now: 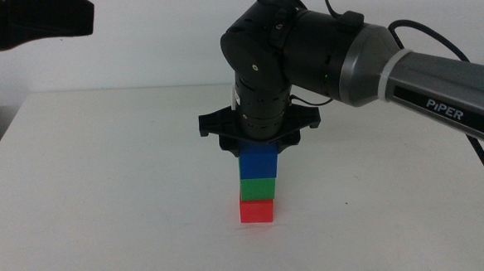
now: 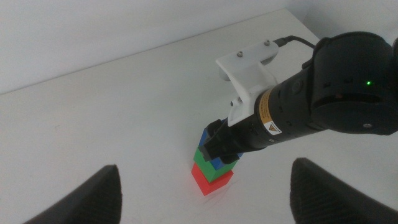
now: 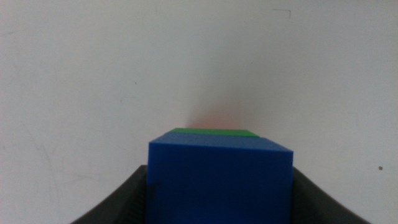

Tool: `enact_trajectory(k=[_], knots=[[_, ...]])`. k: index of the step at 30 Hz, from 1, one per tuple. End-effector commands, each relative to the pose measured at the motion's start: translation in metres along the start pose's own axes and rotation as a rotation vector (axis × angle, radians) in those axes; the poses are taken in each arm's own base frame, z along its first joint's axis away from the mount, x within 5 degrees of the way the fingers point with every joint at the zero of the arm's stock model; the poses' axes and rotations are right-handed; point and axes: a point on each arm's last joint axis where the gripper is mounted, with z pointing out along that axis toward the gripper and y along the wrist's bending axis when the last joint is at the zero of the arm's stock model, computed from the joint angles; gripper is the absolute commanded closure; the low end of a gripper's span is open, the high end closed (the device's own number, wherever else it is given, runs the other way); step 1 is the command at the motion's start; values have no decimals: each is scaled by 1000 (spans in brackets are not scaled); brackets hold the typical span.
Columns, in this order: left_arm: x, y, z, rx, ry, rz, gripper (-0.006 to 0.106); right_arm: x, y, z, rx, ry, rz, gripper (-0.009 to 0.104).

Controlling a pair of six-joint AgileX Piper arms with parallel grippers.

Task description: Stack red cubes first, then green, then blue cubes in a specific spot.

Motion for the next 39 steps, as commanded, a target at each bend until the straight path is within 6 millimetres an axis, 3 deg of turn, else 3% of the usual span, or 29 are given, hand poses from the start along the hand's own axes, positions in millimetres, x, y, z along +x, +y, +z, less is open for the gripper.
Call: enact_trajectory(k=[1,3,8,11,19,26,32,39], knots=[[-9,-6,-9,11,-94,-2,9,-6,0,-22,-46,-50,0,62],[-9,-6,-9,11,-94,-2,9,-6,0,-22,-49,-48,2,38],[-9,-6,-9,11,-94,-2,9,-6,0,-25,-55,-54,-15,18],[-9,-6,-9,11,-94,-2,9,-7,-1,-29,-62,-63,-13,11],[-9,-6,-9,11,-94,-2,9,-9,-8,-56,-92,-103,4,9],[-9,-6,-9,11,-94,-2,9,-10,-24,-105,-137,-190,45,9],[-9,-6,-9,11,-94,-2,9,-5,-60,-162,-71,-302,56,9],[-9,-6,-9,11,-94,-2,9,3,-112,-228,-71,-437,-64,9]])
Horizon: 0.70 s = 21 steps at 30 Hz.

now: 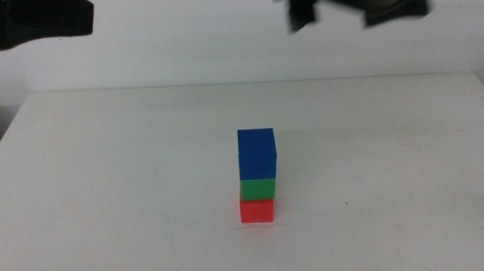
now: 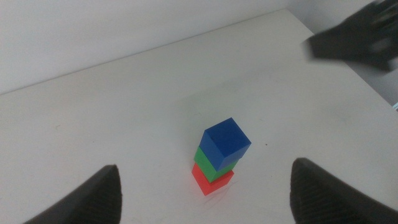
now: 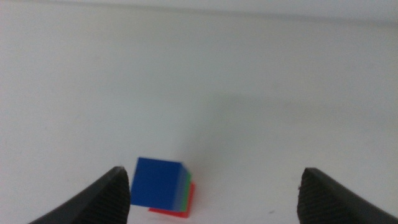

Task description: Stack red cubes first, then green, then blue cubes in a specific spot.

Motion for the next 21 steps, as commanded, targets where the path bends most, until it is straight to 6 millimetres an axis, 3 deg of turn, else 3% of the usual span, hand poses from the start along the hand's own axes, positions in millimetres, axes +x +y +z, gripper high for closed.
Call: enact_trajectory(k=[1,9,10,11,15,21], knots=[[-9,-6,-9,11,-94,-2,9,-10,-34,-49,31,-89,-28,9],[-9,-6,-9,11,-94,-2,9,-5,-85,-126,24,-249,-90,11],[-9,-6,-9,11,-94,-2,9,0,-99,-146,26,-290,-65,12],[-9,-6,-9,11,-94,-2,9,5,-108,-153,41,-304,-61,12],[-9,-6,-9,9,-94,-1,9,30,-136,-161,101,-306,-64,14],[-9,-6,-9,10,-93,-1,9,68,-158,-162,79,-429,-12,17]])
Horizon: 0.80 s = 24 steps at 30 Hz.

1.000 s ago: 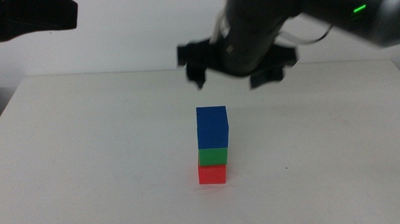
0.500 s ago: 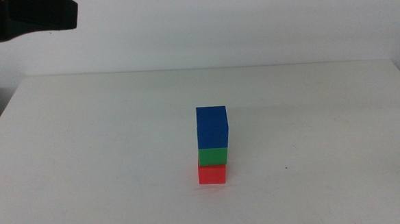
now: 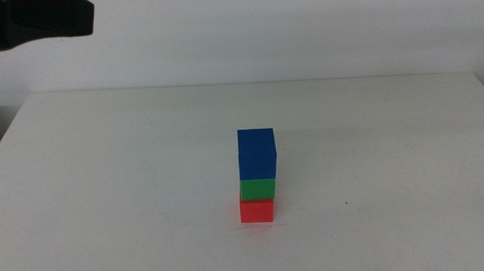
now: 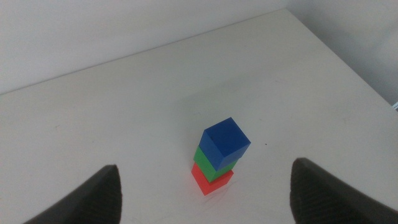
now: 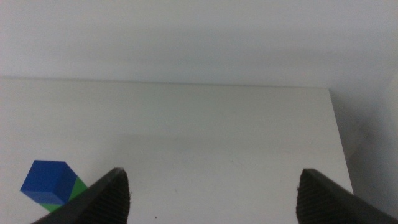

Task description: Stack red cubes first, then green, then blue cubes in a specific spot.

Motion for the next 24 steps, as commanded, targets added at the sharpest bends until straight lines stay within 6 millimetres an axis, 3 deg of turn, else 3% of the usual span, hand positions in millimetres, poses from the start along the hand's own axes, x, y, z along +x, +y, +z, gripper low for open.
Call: enact_trajectory(k=[1,6,24], knots=[[-9,-6,-9,10,-93,-1,9,4,-6,-7,-4,-140,0,18],[-9,-6,-9,10,-93,-1,9,17,-9,-3,12,-151,4,20],[-9,0,-8,-48,-81,25,9,17,-8,-1,-2,-142,64,20]])
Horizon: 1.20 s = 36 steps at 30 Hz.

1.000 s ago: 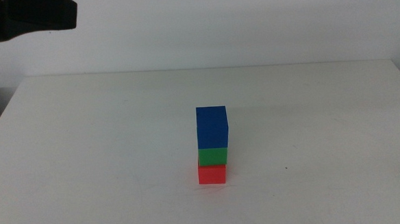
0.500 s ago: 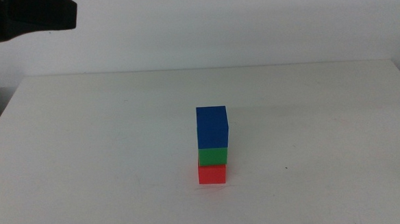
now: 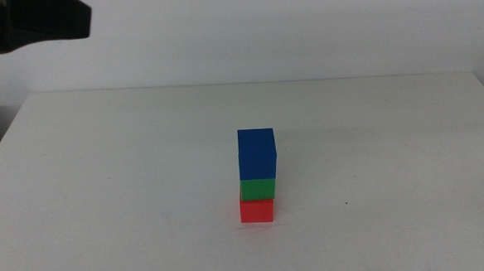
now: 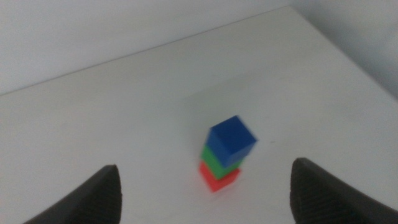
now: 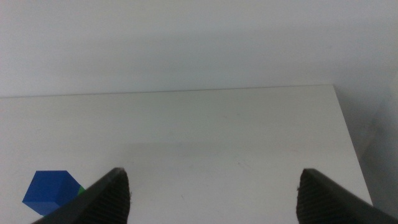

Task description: Stack red cubes first, then green, then blue cubes in a specific spot.

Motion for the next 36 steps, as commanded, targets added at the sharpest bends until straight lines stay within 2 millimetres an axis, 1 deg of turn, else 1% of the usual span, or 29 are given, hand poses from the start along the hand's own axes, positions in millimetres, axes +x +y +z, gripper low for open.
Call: enact_trajectory(k=[1,4,6,9,12,14,18,22,32,34,36], knots=[[-8,-1,-13,-64,-88,34,9,-11,0,-6,-1,-99,-7,20],[-1,5,-27,-225,-129,82,9,-11,0,-6,-1,-99,-7,20],[7,7,-34,-311,-209,45,9,-11,0,-6,-1,-99,-7,20],[25,11,-36,-380,-340,-27,9,-11,0,-6,-1,-99,-7,20],[42,15,-38,-457,-452,-25,9,-11,0,-6,-1,-99,-7,20],[54,16,-38,-489,-481,-28,9,-11,0,-6,-1,-99,-7,20],[72,20,-35,-535,-454,-60,9,-11,0,-6,-3,-98,-6,20],[77,23,-36,-580,-436,-34,9,-11,0,-6,-2,-98,-7,20],[77,24,-34,-581,-431,-34,9,-11,0,-6,-2,-98,-7,20],[79,21,-39,-580,-447,-32,9,-5,-3,-9,19,-119,-23,20],[86,17,-43,-577,-477,-26,9,3,-7,-8,41,-142,-45,20]])
